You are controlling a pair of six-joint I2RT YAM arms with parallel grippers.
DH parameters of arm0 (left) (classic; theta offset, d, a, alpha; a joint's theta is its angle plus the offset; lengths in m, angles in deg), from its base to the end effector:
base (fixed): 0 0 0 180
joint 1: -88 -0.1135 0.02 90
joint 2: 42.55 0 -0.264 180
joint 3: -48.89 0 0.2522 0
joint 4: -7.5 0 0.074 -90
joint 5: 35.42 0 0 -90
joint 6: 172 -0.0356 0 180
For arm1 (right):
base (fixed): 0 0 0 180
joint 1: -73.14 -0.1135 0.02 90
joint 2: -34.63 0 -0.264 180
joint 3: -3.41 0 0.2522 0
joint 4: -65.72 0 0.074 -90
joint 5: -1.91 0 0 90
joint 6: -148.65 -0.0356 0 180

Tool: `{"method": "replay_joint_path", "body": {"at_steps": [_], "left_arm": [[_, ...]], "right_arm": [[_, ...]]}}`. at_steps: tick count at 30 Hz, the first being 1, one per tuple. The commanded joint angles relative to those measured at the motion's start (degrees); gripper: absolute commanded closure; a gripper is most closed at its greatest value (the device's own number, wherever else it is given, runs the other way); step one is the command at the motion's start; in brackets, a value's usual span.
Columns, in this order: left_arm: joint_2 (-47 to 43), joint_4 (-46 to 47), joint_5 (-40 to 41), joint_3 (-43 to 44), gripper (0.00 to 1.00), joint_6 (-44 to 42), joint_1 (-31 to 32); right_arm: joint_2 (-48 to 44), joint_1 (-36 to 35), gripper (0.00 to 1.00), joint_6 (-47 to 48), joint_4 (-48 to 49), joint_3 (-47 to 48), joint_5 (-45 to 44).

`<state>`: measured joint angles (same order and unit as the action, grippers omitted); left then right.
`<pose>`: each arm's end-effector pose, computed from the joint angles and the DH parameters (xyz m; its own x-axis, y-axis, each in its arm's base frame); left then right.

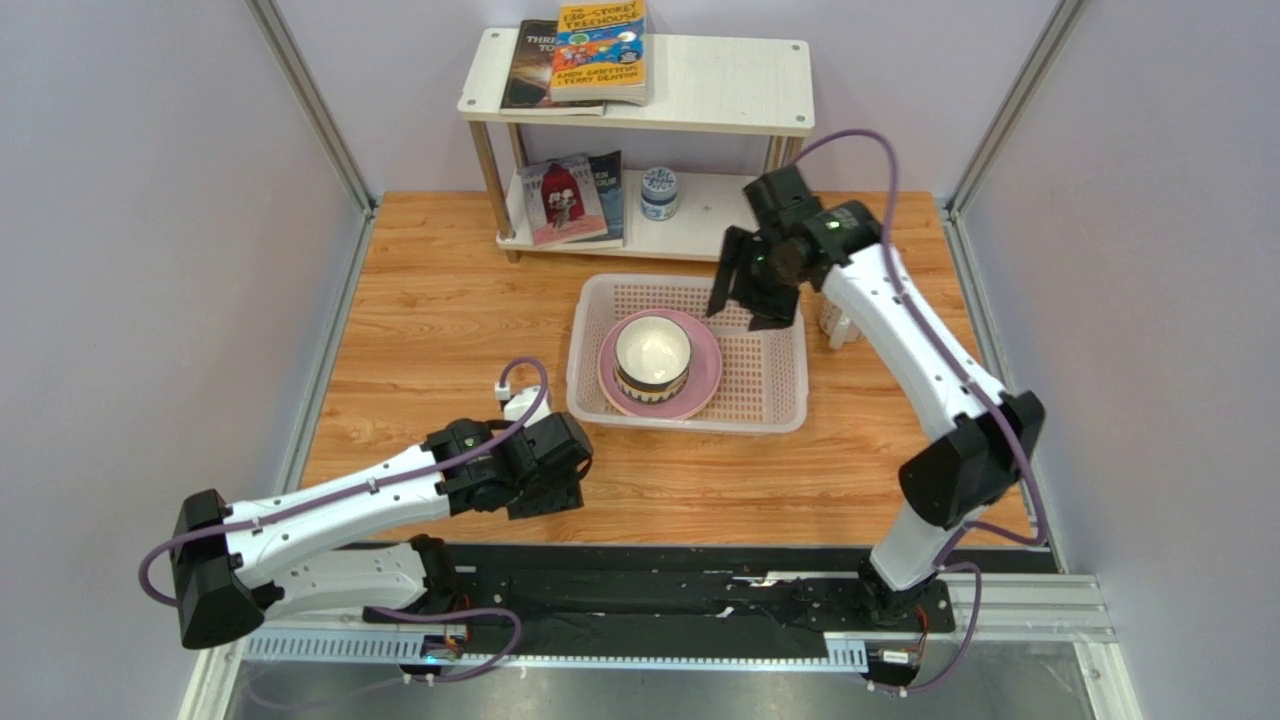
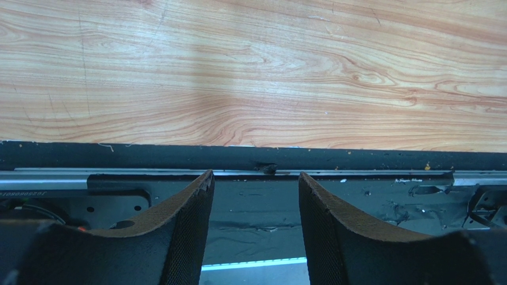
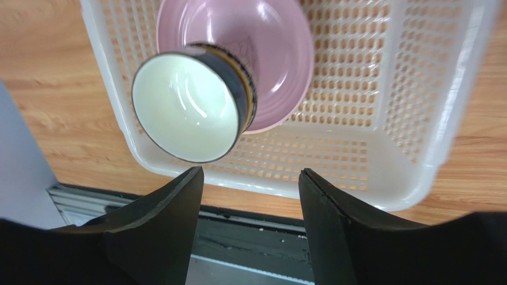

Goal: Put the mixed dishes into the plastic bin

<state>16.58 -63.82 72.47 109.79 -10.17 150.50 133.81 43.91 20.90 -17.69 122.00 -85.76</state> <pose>0.0902 -0.1496 0.2468 -0.8899 -0.2488 -0.3824 -0.1633 0.9564 -0.2422 0.3030 0.1712 0.3594 -0.9284 0.1815 -0.3242 0.0821 0.9513 0.2973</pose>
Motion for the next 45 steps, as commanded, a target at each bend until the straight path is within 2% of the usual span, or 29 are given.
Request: {"method": "replay_joint_path", "body": {"at_steps": [1,3,6,11,15,21,26,31,36,38,39,42,45], "left_arm": [[-1.2,1.0,-0.2,-0.4,0.40,-0.7,-0.1],[-1.0,0.9,-0.1,0.1,0.40,-1.3,-0.1],[-0.9,-0.1,0.2,0.7,0.40,-1.4,-0.1],[-2.1,-0.4,0.0,-0.1,0.40,-0.4,-0.1],[-3.2,-0.9,0.0,-0.9,0.40,0.0,-0.1],[-4.4,-2.1,0.7,-1.3,0.40,0.2,-0.1],[-4.5,-1.8,0.6,-1.3,0.40,0.5,-0.1],[-3.7,-1.2,0.7,-1.3,0.40,0.2,-0.1],[-2.8,-1.0,0.6,-0.3,0.40,0.1,-0.1],[-2.4,-1.1,0.7,0.2,0.40,-0.2,-0.1],[-2.3,-1.4,0.8,0.6,0.40,-0.4,-0.1],[-2.3,-2.2,1.2,0.9,0.40,-0.6,-0.1],[-2.8,-2.8,1.3,0.9,0.41,-0.4,-0.1]], "right_arm": [[-5.8,11.7,0.35,2.3,-0.1,-2.7,-2.2],[-4.9,19.1,0.34,2.7,0.0,-3.1,0.3],[-1.9,25.9,0.34,2.1,-0.3,-1.3,0.3],[6.1,33.2,0.35,-1.1,-0.9,3.5,1.4],[11.1,34.9,0.35,-2.1,-3.0,10.8,0.7],[15.9,37.8,0.36,-4.0,-2.8,12.2,0.9],[17.3,38.6,0.36,-3.6,-2.6,8.8,0.0],[16.7,40.6,0.36,-4.4,3.0,1.7,2.9],[19.6,40.7,0.37,-3.5,2.9,2.7,2.1],[20.8,40.7,0.44,-3.5,2.6,3.3,1.8],[21.1,40.7,0.64,-3.5,2.7,3.4,1.9],[21.8,40.8,1.00,-3.2,2.8,4.2,2.2],[21.8,41.0,1.00,-2.7,2.4,5.2,2.9]]}}
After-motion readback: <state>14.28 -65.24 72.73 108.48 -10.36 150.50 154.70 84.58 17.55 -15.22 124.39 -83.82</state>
